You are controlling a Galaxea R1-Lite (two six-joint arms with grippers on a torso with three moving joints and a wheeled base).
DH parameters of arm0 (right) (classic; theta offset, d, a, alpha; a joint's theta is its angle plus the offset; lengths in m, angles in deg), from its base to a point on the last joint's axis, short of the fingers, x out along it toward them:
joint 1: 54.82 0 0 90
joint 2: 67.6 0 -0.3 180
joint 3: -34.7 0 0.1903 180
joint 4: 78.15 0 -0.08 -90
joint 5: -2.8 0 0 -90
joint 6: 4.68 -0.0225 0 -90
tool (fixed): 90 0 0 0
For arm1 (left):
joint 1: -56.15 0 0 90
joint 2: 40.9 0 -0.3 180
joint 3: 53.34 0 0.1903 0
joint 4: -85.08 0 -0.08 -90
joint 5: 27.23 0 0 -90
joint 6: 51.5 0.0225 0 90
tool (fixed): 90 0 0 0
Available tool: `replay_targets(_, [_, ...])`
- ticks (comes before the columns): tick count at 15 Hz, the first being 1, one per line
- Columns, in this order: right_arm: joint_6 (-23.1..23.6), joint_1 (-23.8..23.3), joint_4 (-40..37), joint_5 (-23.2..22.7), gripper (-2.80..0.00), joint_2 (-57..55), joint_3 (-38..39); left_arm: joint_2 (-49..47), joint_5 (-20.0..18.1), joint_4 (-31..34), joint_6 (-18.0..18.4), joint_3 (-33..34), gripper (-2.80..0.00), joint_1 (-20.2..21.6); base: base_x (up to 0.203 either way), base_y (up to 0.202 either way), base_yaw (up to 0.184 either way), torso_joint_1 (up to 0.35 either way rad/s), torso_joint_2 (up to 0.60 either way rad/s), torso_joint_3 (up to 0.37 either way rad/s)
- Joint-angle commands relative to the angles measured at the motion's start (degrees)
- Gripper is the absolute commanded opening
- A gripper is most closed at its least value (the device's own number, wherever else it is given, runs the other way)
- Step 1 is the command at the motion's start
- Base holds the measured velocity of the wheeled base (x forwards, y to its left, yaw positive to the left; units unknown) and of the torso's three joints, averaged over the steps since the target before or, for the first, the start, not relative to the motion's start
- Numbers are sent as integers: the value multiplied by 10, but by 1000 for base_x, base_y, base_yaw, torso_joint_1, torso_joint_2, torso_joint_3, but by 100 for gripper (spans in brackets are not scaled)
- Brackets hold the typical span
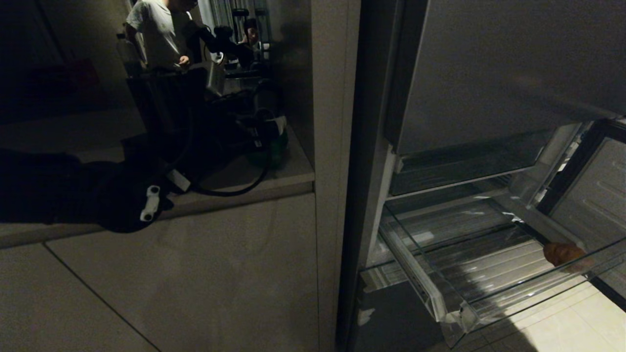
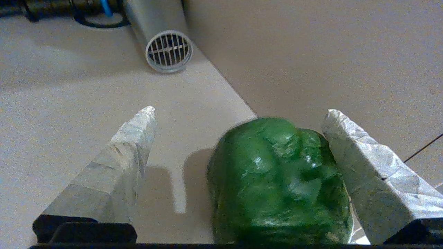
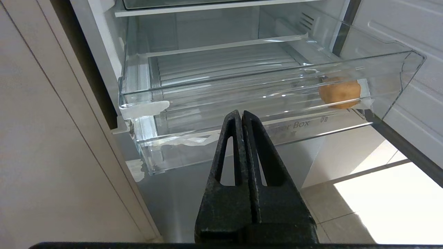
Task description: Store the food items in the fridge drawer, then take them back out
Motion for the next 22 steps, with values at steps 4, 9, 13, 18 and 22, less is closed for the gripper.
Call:
replay_targets(4, [0,0,0,0,-280,0,18,7,3,2,0,-16,0,-2,0,0,0,0,0,0])
replay_targets(9, [0,0,0,0,-280,0,18,13,3,2,0,-8,0,-2,0,0,0,0,0,0])
replay_targets(13, [0,0,0,0,-280,0,18,6,3,3,1,0,0,-4,0,0,0,0,0,0])
replay_targets(18, [0,0,0,1,-280,0,18,-2,6,12,1,2,0,-10,0,0,0,0,0,0])
replay_targets(22, [0,0,0,0,-280,0,18,4,19,12,2,2,0,-3,0,0,0,0,0,0])
